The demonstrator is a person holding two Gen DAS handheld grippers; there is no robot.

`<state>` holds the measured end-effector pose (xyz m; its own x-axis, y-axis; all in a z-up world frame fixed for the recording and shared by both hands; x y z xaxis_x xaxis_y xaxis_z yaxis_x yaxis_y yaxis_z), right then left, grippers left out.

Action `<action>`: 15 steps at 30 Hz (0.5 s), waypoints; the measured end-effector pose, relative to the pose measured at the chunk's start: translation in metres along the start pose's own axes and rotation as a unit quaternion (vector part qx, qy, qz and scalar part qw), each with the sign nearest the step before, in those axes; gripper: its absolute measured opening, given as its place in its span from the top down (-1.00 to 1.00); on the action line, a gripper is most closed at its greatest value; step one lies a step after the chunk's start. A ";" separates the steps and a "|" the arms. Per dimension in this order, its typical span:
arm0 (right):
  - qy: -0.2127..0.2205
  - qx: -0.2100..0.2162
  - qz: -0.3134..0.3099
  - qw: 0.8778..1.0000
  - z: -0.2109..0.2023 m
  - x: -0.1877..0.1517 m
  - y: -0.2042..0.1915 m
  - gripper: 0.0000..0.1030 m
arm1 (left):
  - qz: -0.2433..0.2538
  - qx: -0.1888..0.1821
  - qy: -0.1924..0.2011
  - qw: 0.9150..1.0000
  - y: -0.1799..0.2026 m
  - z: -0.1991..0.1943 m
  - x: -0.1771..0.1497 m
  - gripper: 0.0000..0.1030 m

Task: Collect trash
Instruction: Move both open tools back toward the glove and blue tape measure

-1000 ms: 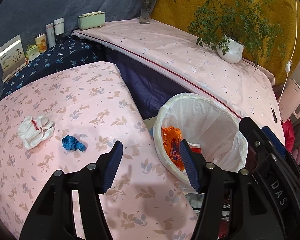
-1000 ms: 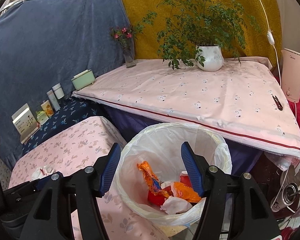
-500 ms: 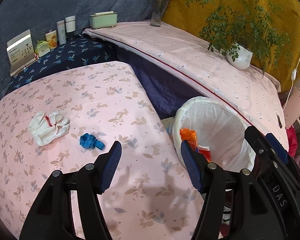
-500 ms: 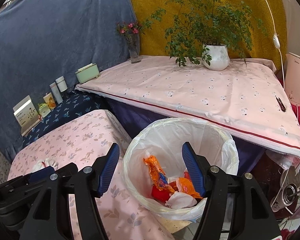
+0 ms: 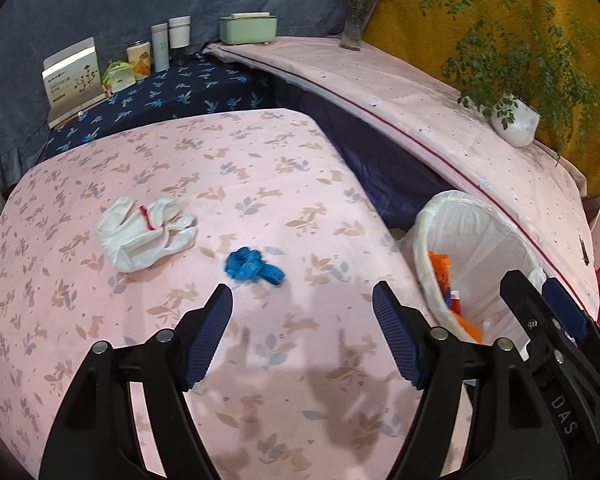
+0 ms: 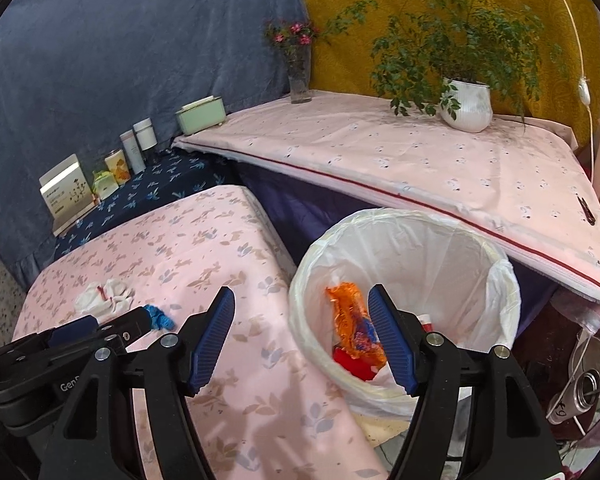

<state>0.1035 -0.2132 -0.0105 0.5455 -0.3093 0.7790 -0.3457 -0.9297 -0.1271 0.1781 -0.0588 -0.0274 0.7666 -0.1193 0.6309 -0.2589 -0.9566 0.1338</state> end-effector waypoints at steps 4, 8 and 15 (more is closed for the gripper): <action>-0.009 0.006 -0.016 1.000 0.006 -0.007 -0.018 -0.30 | -0.009 0.011 -0.002 1.000 -0.020 0.003 -0.002 -0.35; -0.019 0.014 -0.029 0.999 0.012 -0.013 -0.037 -0.30 | -0.021 0.020 -0.005 1.000 -0.039 0.006 -0.004 -0.40; -0.036 0.029 -0.052 0.998 0.024 -0.024 -0.068 -0.32 | -0.039 0.039 -0.010 0.998 -0.072 0.013 -0.008 -0.44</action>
Point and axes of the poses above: each gripper's, at about its wrist camera, not at the fingertips, and z roughly the way its jaws point, y to its right, x to its top, the point moved 4 cm from there along z, roughly the way its jaws point
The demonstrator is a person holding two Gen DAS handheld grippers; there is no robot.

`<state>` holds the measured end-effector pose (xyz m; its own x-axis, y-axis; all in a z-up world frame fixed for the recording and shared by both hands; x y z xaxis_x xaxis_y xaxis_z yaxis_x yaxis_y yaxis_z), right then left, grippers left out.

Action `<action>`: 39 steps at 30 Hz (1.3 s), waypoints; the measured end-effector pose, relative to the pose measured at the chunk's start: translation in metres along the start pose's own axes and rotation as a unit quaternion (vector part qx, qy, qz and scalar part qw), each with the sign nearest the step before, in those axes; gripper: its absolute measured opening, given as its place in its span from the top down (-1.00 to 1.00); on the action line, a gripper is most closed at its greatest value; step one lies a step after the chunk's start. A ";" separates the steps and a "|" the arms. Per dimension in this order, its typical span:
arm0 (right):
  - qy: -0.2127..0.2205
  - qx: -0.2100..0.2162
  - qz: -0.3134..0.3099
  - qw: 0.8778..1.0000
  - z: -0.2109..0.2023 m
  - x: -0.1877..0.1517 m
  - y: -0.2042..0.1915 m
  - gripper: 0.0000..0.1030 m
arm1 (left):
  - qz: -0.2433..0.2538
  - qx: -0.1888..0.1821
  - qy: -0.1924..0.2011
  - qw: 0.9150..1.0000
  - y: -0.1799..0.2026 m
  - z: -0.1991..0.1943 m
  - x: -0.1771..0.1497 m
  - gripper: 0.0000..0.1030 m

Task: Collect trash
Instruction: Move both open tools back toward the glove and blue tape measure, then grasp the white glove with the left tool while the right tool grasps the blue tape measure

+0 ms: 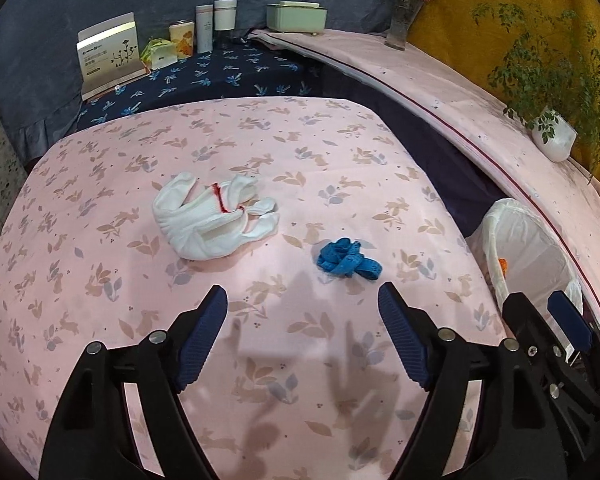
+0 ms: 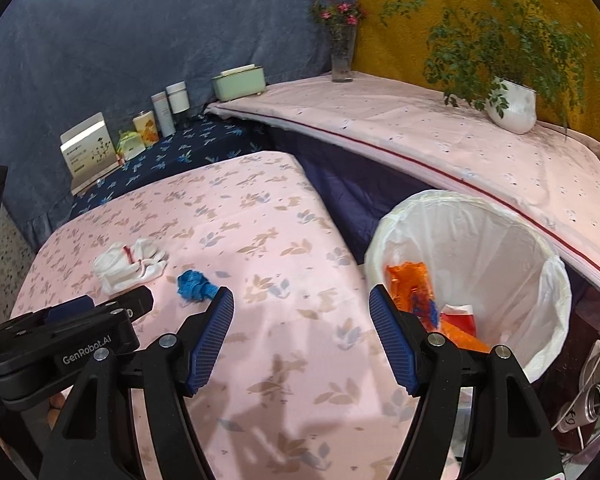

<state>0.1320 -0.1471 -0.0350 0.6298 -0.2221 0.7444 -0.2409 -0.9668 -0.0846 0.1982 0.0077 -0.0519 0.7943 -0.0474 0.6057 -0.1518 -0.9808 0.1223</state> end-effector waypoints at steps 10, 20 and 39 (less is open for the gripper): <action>-0.024 0.014 -0.033 0.999 0.023 -0.008 -0.042 -0.32 | -0.035 0.018 -0.004 0.999 -0.043 0.013 0.001 -0.59; -0.046 0.023 -0.044 0.998 0.050 -0.012 -0.067 -0.41 | -0.044 0.028 -0.010 0.999 -0.070 0.030 0.006 -0.73; -0.074 0.032 -0.055 0.995 0.112 -0.004 -0.094 -0.41 | -0.031 0.037 -0.023 0.999 -0.077 0.083 0.038 -0.80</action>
Point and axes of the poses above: each gripper's, at about its wrist camera, not at the fingertips, and z roughly the way its jaws point, y to its right, x to its top, the point moved 4 cm from there along z, roughly the way its jaws point
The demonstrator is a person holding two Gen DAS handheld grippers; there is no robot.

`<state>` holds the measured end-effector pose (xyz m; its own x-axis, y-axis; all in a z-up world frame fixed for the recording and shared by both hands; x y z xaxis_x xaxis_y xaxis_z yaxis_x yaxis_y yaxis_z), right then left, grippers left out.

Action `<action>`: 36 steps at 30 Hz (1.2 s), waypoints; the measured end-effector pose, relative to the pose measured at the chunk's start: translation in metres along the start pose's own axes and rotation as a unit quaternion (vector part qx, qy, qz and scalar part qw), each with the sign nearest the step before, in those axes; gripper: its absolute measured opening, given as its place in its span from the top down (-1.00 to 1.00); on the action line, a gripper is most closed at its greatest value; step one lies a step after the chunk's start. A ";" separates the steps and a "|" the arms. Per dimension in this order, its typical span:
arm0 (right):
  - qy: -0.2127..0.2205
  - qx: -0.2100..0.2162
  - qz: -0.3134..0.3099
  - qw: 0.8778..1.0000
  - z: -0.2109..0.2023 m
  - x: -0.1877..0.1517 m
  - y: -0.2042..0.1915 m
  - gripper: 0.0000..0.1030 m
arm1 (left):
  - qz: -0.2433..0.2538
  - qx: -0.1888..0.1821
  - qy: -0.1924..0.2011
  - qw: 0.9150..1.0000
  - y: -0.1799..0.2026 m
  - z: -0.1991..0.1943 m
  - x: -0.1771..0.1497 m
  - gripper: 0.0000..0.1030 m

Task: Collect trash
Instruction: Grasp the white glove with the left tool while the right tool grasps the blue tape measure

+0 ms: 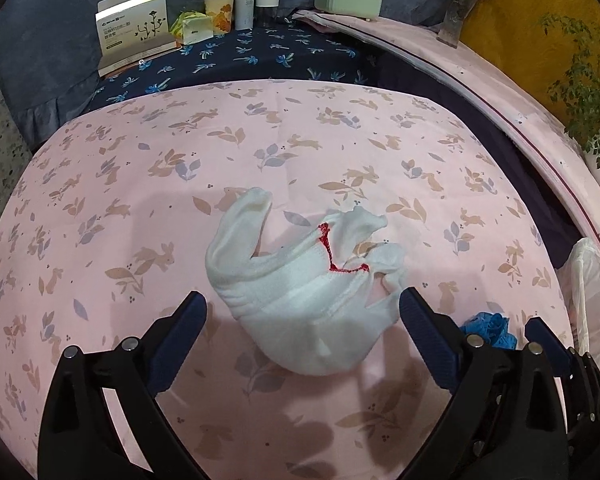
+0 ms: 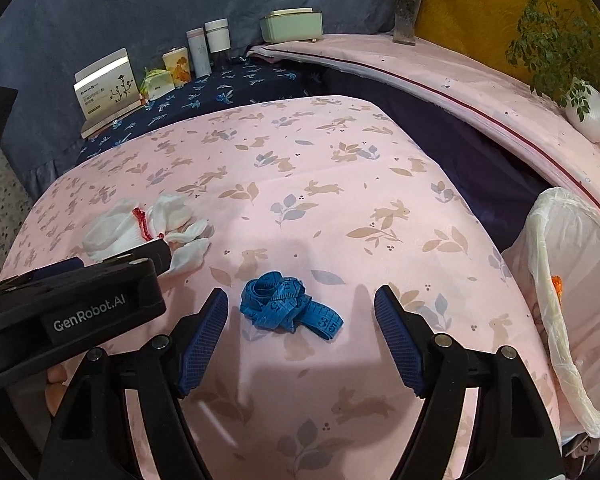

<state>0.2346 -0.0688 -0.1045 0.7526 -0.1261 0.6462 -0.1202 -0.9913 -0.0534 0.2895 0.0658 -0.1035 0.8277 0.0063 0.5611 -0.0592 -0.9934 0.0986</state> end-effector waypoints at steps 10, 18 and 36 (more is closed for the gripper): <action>-0.020 0.010 0.021 1.000 0.014 0.003 0.003 -0.42 | 0.005 0.007 0.003 1.000 0.004 0.019 0.004 -0.80; -0.032 -0.012 -0.008 0.999 0.019 0.002 -0.005 -0.55 | 0.019 0.019 0.020 0.999 0.007 0.020 0.001 -0.82; -0.024 -0.018 -0.021 0.999 0.014 -0.001 -0.006 0.07 | 0.032 0.014 0.028 0.999 0.016 0.011 -0.007 -0.53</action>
Point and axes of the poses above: each gripper's, at about its wrist camera, not at the fingertips, and z roughly the way its jaws point, y to its right, x to its top, the point moved 4 cm from there along z, roughly the way its jaws point
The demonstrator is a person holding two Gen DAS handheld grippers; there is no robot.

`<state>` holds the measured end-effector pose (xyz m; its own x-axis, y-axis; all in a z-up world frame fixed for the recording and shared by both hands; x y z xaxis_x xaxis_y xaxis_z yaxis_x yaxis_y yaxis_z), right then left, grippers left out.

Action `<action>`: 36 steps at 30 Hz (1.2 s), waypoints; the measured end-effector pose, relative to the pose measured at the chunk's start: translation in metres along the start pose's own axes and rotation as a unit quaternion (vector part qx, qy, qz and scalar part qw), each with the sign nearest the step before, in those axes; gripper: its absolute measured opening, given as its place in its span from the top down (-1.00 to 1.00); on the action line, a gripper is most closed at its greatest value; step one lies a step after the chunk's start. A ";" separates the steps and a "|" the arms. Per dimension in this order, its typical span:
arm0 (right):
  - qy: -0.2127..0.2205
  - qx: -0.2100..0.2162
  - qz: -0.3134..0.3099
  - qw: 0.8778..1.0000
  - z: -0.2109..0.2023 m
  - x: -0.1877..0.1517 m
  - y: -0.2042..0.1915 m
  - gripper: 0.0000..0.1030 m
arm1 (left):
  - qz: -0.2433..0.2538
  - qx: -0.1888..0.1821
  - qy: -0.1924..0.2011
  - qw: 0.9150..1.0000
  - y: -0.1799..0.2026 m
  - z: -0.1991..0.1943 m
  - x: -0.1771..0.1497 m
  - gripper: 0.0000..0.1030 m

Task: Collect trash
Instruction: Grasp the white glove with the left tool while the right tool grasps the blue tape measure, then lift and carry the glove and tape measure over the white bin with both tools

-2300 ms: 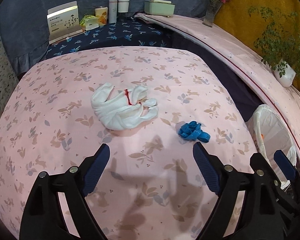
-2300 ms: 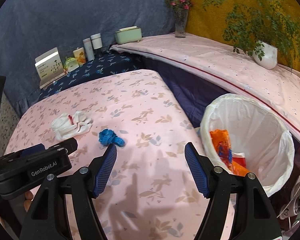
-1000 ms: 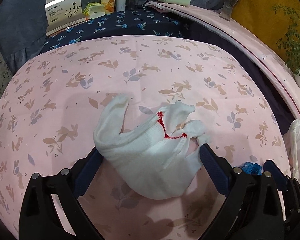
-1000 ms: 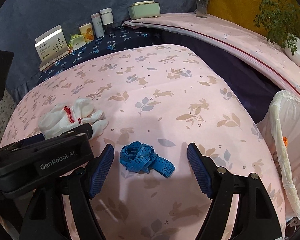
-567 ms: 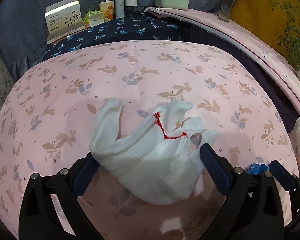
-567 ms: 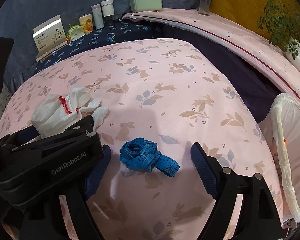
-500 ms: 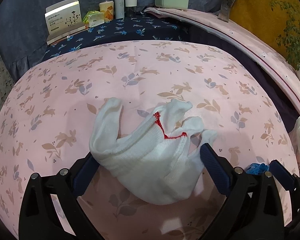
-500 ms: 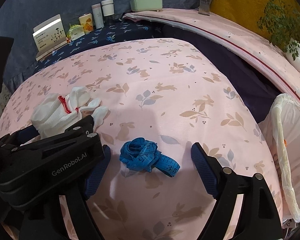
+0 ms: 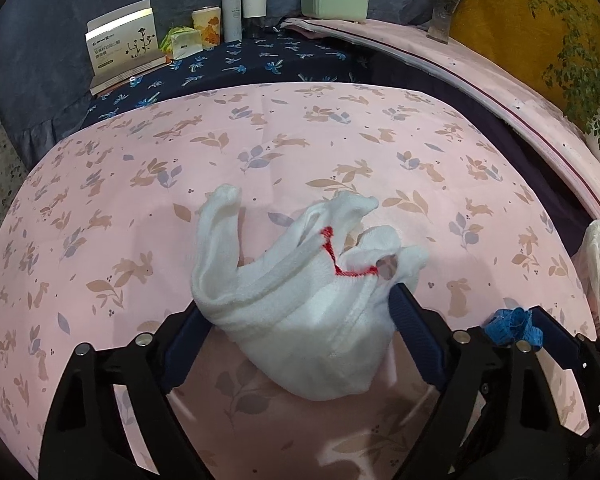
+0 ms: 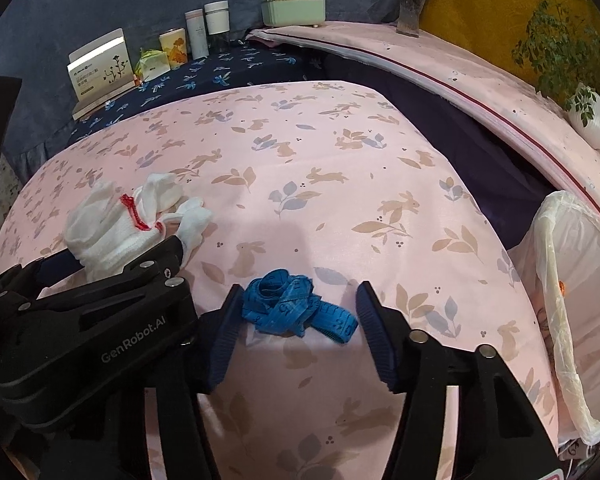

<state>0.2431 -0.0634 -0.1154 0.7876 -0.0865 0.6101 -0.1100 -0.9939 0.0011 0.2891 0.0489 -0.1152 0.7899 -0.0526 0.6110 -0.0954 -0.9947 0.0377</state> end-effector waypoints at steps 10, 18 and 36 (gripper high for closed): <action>0.002 0.007 0.015 1.000 -0.025 -0.025 0.017 0.41 | 0.022 -0.018 0.001 1.000 0.019 -0.027 -0.021 0.49; 0.015 0.002 0.058 0.998 -0.059 -0.045 0.057 0.51 | 0.038 -0.043 -0.002 0.998 0.051 -0.055 -0.039 0.54; 0.077 -0.028 0.123 0.989 -0.138 -0.066 0.146 0.51 | 0.083 -0.090 0.019 0.992 0.140 -0.118 -0.059 0.53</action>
<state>0.0914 -0.1933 -0.0464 0.6311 -0.3094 0.7113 -0.3233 -0.9385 -0.1213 0.1578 -0.0765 -0.0523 0.7312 -0.2072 0.6499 -0.3312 -0.9407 0.0727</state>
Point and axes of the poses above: each gripper's, at about its wrist camera, not at the fingertips, and z roughly the way its jaws point, y to its right, x to its top, the point moved 4 cm from there along z, roughly the way its jaws point
